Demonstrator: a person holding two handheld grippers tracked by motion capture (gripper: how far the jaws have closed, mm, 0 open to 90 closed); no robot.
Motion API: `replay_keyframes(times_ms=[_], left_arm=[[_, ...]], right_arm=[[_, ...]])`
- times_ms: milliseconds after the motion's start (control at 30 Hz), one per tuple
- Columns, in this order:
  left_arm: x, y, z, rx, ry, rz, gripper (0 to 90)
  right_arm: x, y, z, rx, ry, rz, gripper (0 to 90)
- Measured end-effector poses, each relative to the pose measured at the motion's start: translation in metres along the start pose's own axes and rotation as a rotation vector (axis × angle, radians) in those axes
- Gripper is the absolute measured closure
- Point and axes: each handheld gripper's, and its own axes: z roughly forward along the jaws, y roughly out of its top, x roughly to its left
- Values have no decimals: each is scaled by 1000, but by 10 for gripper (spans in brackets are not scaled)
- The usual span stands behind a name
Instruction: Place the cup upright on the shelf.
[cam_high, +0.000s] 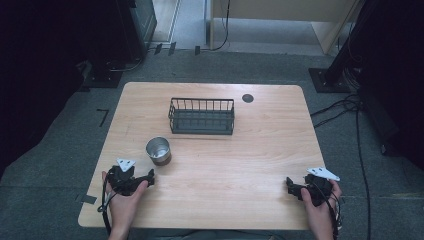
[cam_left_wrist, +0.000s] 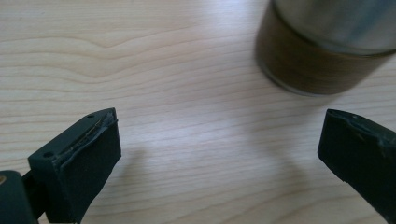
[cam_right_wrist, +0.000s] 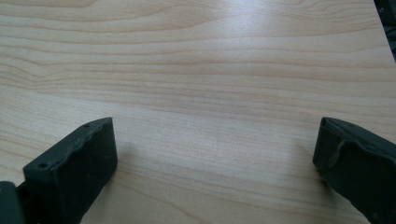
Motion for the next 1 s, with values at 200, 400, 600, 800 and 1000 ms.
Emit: replay_keyframes(times_ms=[200, 400, 600, 800, 1000], left_arm=[[-9, 4, -8, -25, -21, 18, 0], [-12, 6, -10, -29, -41, 19, 0], [-17, 12, -12, -33, -51, 28, 0], [-22, 17, -11, -35, -70, 31, 9], [-27, 21, -11, -43, -84, 39, 10]], right_arm=[[0, 0, 0, 0, 0, 0, 0], [0, 0, 0, 0, 0, 0, 0], [0, 0, 0, 0, 0, 0, 0], [0, 0, 0, 0, 0, 0, 0], [0, 0, 0, 0, 0, 0, 0]])
